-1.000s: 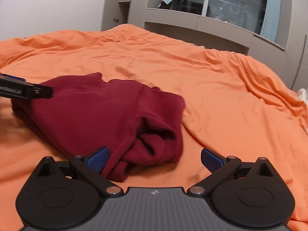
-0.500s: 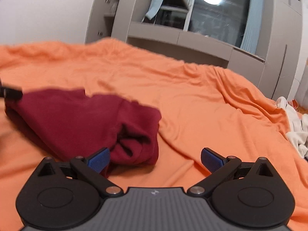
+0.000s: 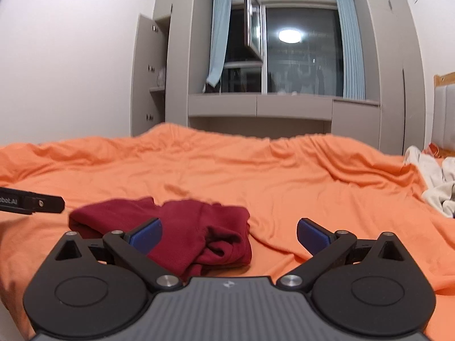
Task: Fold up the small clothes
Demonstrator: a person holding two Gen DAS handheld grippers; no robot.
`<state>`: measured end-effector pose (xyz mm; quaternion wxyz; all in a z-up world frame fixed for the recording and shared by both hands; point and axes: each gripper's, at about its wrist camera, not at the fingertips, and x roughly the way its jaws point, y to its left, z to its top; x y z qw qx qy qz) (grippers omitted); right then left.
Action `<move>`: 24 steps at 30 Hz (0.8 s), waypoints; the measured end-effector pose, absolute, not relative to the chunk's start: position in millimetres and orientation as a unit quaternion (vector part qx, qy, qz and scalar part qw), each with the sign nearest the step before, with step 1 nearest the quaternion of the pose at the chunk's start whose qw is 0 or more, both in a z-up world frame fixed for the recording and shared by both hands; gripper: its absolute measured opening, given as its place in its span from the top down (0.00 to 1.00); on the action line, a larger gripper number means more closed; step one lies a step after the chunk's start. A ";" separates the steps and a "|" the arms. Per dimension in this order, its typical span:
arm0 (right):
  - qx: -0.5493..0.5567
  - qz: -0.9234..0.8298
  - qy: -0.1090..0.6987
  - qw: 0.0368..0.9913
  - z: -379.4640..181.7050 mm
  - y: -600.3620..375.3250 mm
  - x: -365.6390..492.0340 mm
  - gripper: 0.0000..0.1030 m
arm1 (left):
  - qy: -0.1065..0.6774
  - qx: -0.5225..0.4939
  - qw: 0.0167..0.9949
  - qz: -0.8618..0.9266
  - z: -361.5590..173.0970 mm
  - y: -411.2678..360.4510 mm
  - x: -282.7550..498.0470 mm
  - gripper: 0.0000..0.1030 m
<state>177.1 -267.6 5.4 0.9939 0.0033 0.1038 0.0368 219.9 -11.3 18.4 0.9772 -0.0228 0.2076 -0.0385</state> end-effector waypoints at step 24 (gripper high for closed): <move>-0.014 0.034 0.059 0.998 -18.2 -251.3 73.5 0.00 | 0.164 -0.013 0.986 -0.029 -7.5 -8.8 108.2 0.01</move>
